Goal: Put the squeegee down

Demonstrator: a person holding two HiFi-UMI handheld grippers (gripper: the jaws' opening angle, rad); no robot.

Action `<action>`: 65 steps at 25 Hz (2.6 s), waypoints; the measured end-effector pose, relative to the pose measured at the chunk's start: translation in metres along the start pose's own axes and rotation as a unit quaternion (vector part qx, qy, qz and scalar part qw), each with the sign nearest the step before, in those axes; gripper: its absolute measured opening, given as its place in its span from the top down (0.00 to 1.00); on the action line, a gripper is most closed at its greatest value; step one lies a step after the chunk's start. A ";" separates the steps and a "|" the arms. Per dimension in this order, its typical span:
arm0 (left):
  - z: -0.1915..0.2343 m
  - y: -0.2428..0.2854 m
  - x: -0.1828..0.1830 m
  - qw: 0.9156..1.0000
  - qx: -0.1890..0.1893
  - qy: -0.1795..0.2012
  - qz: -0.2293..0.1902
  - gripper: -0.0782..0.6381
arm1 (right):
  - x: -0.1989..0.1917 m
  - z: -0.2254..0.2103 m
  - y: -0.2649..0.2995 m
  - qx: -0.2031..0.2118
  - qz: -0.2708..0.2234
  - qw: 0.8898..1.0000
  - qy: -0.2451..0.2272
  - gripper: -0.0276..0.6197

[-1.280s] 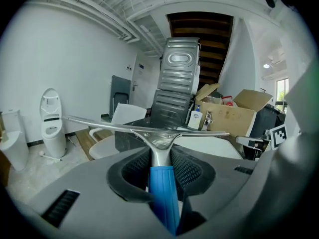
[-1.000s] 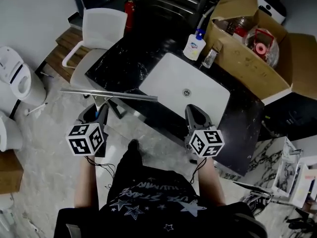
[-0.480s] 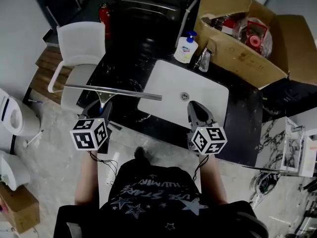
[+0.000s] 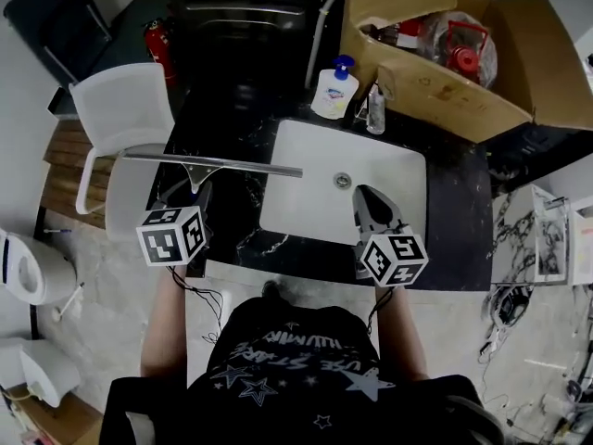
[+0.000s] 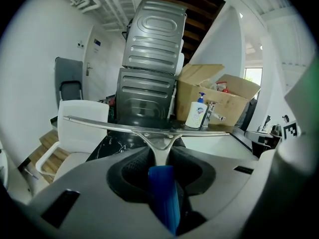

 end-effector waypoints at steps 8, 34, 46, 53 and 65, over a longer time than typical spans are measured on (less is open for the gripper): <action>0.023 0.049 0.013 0.999 -0.007 -0.005 0.032 0.69 | -0.005 -0.008 0.011 -0.041 0.008 0.999 0.010 0.87; 0.032 0.120 0.000 0.992 -0.021 -0.015 0.127 0.69 | -0.020 -0.023 0.031 -0.071 0.016 0.997 0.035 0.87; 0.032 0.132 -0.002 0.990 -0.018 -0.016 0.137 0.69 | -0.019 -0.029 0.028 -0.080 0.013 0.996 0.035 0.87; 0.032 0.130 -0.001 0.990 0.000 -0.014 0.141 0.69 | -0.018 -0.028 0.028 -0.080 0.015 0.996 0.034 0.87; 0.029 0.123 0.001 0.991 -0.015 -0.012 0.131 0.56 | -0.021 -0.038 0.014 -0.073 0.028 0.997 0.027 0.87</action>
Point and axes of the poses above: the fingertips, and each gripper's own axes: y forward along the fingers, z to its left, x out of its top, the point moved 5 cm from there along -y, backward along the fingers, and after that the axes turned 5 degrees about -y, right-handed, at the moved point
